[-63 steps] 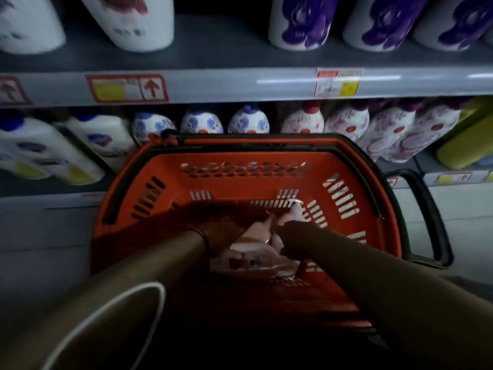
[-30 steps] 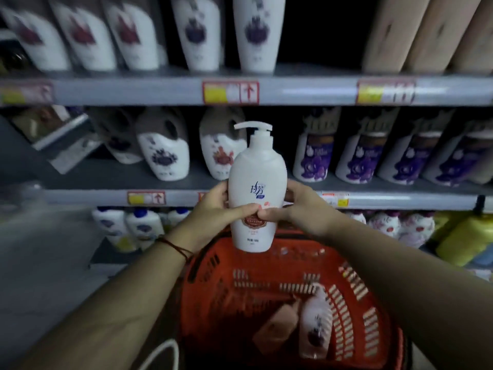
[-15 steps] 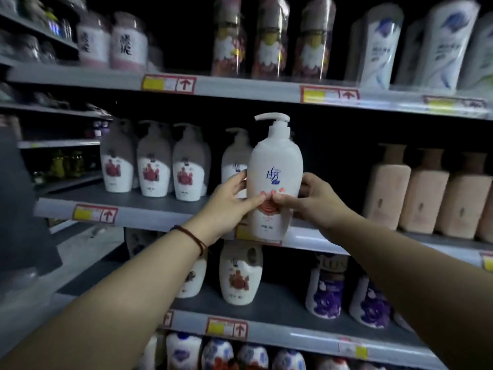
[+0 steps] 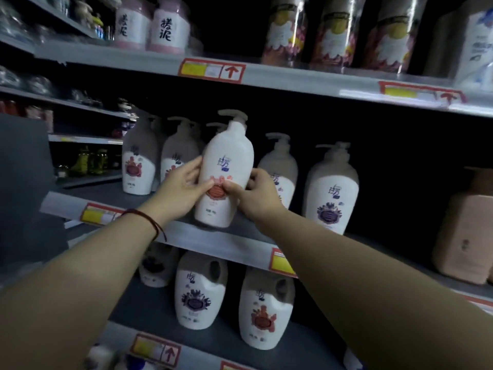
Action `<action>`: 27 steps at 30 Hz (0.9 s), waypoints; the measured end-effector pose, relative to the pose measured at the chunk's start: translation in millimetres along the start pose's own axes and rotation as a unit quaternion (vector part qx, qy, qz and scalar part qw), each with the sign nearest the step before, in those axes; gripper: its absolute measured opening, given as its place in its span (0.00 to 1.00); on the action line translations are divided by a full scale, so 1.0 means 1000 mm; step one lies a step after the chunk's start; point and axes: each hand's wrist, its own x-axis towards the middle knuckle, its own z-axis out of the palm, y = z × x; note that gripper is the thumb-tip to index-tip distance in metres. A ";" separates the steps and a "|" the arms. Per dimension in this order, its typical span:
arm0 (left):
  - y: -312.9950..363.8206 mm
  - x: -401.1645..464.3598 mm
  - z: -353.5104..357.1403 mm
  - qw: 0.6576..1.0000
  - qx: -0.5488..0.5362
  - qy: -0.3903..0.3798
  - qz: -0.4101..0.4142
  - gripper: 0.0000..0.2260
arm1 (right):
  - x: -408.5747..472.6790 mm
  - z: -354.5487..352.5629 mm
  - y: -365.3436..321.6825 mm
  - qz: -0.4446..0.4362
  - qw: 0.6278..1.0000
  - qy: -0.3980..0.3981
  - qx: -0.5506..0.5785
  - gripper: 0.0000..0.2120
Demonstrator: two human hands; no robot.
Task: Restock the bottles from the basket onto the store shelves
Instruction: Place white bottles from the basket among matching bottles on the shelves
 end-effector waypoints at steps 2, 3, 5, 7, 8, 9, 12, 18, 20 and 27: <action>-0.008 0.006 -0.016 1.000 0.021 0.003 0.005 0.24 | 0.011 0.020 0.003 -0.008 1.000 -0.007 -0.010 0.36; -0.013 0.008 -0.021 1.000 0.029 0.006 0.009 0.23 | 0.014 0.027 0.002 -0.008 1.000 -0.008 -0.017 0.35; -0.024 0.012 -0.027 0.998 0.057 0.005 0.011 0.21 | 0.023 0.036 0.006 -0.006 1.000 0.001 -0.027 0.33; -0.031 0.016 -0.030 0.997 0.071 -0.004 0.011 0.21 | 0.029 0.039 0.011 -0.001 0.999 0.008 -0.033 0.34; -0.035 0.018 -0.031 0.997 0.076 -0.011 0.008 0.22 | 0.032 0.039 0.014 0.001 0.999 0.010 -0.035 0.35; -0.039 0.020 -0.032 0.997 0.074 -0.016 0.005 0.24 | 0.034 0.039 0.017 0.003 0.999 0.012 -0.041 0.35; -0.048 0.021 -0.032 0.998 0.068 -0.015 -0.008 0.28 | 0.025 0.043 0.016 0.007 0.998 0.011 -0.061 0.31; -0.065 0.016 -0.030 0.998 0.067 0.005 -0.006 0.29 | 0.016 0.045 0.010 0.015 0.993 -0.020 -0.119 0.30; -0.067 0.015 -0.031 0.996 0.085 -0.013 -0.020 0.31 | 0.013 0.044 0.008 0.029 0.991 -0.021 -0.128 0.30; -0.049 -0.045 -0.008 0.928 0.368 0.059 0.033 0.33 | -0.040 0.027 0.016 -0.053 0.962 0.001 -0.268 0.23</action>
